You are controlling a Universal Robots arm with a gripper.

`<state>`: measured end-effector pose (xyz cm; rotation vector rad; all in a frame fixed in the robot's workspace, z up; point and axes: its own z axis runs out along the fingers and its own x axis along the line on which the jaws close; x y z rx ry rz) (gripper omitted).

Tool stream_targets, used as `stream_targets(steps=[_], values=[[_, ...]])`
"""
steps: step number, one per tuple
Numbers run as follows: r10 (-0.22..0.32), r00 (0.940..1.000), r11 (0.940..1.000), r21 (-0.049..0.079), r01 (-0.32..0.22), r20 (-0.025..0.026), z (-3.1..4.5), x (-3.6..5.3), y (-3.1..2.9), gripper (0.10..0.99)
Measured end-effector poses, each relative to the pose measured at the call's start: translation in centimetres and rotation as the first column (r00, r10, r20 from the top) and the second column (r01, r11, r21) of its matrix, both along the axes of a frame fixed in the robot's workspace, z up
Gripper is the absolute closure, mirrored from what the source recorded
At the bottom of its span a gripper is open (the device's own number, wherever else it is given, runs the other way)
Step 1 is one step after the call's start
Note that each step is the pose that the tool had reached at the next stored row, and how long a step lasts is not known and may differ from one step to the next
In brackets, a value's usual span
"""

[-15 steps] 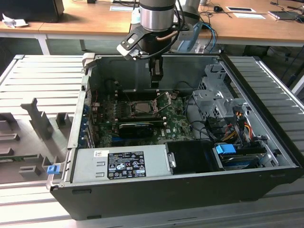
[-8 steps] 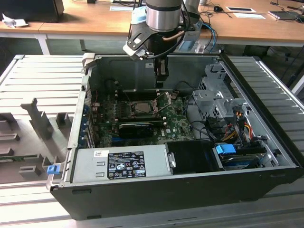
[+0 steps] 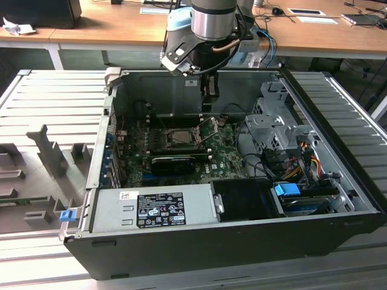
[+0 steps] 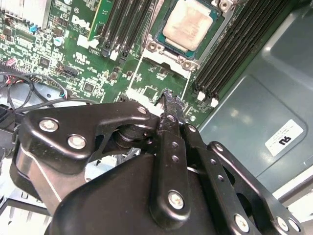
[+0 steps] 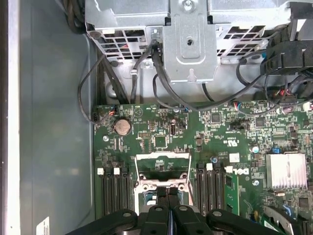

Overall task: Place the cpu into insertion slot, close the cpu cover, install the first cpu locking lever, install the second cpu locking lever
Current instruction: 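Close the cpu cover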

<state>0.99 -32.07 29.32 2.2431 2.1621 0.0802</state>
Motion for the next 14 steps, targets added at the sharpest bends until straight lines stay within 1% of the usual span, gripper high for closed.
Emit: stream_targets(steps=[10,11,14], values=[[0.000,1.0000,1.0000,0.000,0.000,-0.0014,0.00,0.86,0.00,0.980],[0.000,1.0000,1.0000,0.000,0.000,-0.0016,-0.02,1.07,-0.01,0.980],[0.000,1.0000,1.0000,0.000,0.000,-0.0022,-0.44,1.79,0.00,0.980]])
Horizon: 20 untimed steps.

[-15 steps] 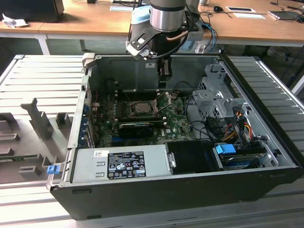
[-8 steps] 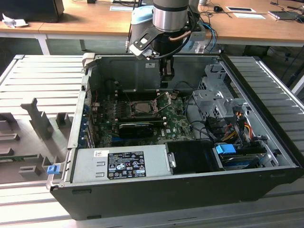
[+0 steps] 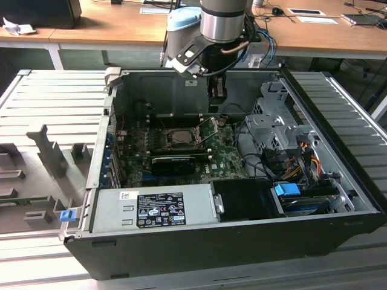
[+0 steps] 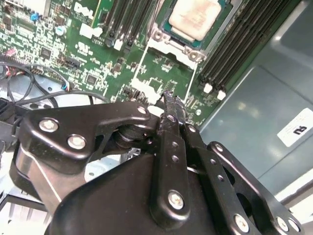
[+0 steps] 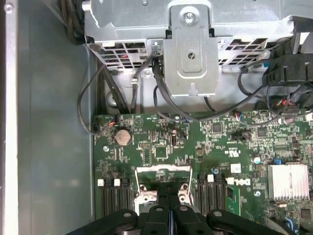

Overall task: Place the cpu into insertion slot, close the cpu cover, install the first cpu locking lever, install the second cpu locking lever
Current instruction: 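Close the cpu cover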

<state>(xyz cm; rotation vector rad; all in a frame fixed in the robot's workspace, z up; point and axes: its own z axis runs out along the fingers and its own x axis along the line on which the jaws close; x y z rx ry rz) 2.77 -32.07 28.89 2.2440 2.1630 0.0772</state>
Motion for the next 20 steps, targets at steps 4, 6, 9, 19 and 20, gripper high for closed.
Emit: stream_targets(steps=[4,6,9,19,20], values=[[0.000,1.0000,1.0000,-0.002,0.000,0.0001,-1.03,1.12,0.01,0.980],[0.000,1.0000,1.0000,-0.003,0.000,0.0000,-1.50,1.80,0.06,0.980],[0.000,1.0000,1.0000,-0.003,0.000,-0.0002,-2.28,2.36,0.09,0.980],[0.000,0.9999,1.0000,0.001,0.000,-0.0111,-4.18,2.94,0.08,0.980],[0.000,0.9999,1.0000,0.004,0.000,-0.0144,-4.15,2.41,0.09,0.980]])
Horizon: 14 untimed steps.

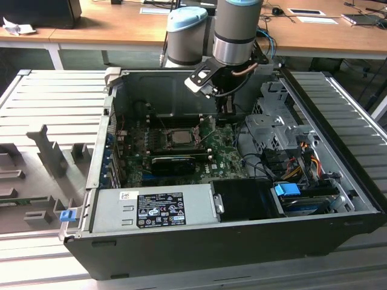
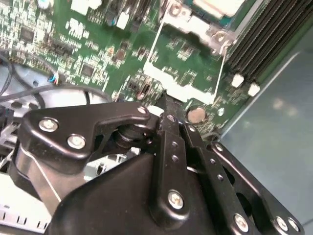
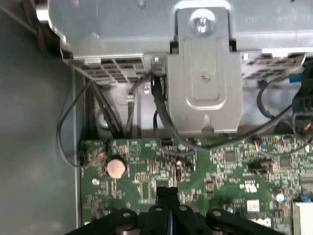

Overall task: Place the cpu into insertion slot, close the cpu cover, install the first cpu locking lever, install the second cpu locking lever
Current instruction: 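Close the cpu cover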

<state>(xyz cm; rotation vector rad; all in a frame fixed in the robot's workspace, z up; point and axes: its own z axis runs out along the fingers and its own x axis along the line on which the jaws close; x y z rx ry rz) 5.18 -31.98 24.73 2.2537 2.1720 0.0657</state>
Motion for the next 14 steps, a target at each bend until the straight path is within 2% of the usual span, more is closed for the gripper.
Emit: stream_targets(steps=[4,9,14], values=[[0.000,1.0000,1.0000,0.004,0.000,-0.0020,0.15,-1.33,0.01,0.980],[0.000,1.0000,1.0000,0.006,0.000,-0.0020,0.08,-4.14,0.00,0.980],[0.000,1.0000,1.0000,0.005,0.000,-0.0021,-0.65,-6.60,0.05,0.980]])
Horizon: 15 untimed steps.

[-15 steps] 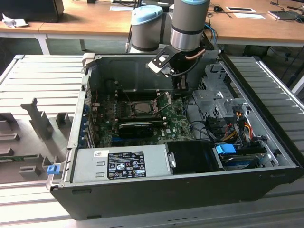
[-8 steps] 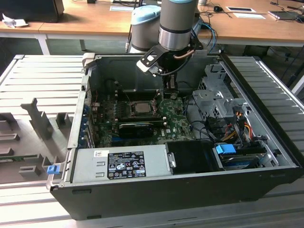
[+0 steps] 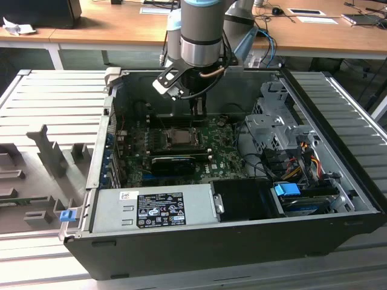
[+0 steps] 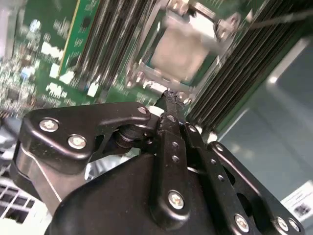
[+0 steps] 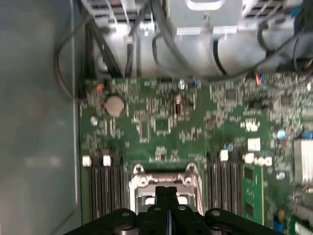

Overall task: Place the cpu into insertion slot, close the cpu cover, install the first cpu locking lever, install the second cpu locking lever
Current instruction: 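Close the cpu cover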

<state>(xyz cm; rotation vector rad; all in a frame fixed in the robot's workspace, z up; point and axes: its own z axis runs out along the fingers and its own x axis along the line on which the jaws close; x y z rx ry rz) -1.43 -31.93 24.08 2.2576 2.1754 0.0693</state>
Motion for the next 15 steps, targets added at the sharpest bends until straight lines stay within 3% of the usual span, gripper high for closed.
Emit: stream_targets(steps=[4,6,15], values=[[0.000,1.0000,1.0000,0.000,0.000,0.0000,-0.80,-1.53,0.07,0.980],[0.000,1.0000,1.0000,0.000,0.000,0.0001,-1.19,-1.65,0.07,0.980],[0.001,1.0000,1.0000,0.000,-0.001,0.0000,-1.26,-2.36,0.07,0.980]])
